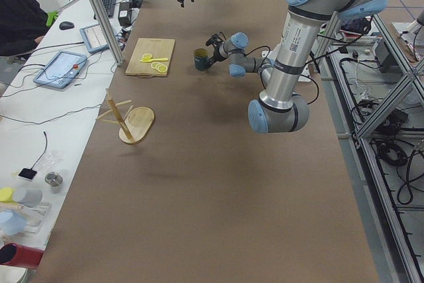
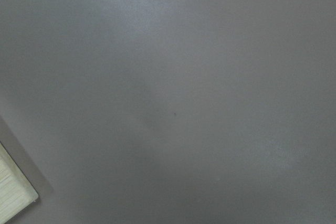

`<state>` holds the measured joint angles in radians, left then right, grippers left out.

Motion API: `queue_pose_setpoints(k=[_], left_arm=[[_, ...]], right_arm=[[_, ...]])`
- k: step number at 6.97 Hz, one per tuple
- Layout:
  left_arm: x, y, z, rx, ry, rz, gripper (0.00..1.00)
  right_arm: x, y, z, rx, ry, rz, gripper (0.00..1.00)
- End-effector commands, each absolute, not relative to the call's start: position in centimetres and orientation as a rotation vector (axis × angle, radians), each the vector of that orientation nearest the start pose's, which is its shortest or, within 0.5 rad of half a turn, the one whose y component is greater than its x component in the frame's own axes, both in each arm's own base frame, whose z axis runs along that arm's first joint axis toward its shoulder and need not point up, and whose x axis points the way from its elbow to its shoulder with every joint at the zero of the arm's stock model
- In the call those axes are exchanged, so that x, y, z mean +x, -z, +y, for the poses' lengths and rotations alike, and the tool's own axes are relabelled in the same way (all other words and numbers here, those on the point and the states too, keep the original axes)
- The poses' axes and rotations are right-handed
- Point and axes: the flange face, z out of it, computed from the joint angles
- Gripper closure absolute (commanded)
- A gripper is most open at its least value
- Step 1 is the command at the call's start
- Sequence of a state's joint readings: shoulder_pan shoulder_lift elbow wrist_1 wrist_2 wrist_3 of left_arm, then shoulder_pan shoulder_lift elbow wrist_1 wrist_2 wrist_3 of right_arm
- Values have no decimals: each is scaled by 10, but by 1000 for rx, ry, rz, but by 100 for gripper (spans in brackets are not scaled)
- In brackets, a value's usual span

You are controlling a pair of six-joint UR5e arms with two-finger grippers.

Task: Hang cup on storage rack
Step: 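Grasp the blue mug by its handle with the left gripper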

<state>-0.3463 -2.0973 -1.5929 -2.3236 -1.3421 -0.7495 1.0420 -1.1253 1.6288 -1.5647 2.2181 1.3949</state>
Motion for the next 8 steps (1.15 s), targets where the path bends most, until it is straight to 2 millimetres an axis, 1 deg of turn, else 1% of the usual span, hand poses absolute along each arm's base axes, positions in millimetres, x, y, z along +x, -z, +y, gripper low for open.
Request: queue_pose_setpoints(k=[1,2,3,5,6,7,8], left_arm=[[582,-263,-374,867,-265,963,37],[584,-263,-375,864,-267,961,42],[588,-265,-374,861,-270,959,44],[589,-255,-374,866,-267,972,53],[590,-250,-375,869,-264,979,54],[590,-251,-375,870,-265,976,55],[591,-253,-375,867,-264,973,63]], right_arm=[[-266,-378,-601,-242,-655,-778,0],[-266,-378,-601,-243,-657,-778,0],[-266,-377,-600,-243,-655,-780,0],[-266,-377,-600,-243,-657,-780,0],[-266,-377,-600,-243,-657,-780,0],[-266,-378,-601,-244,-659,-777,0],[-266,-378,-601,-243,-658,-778,0]])
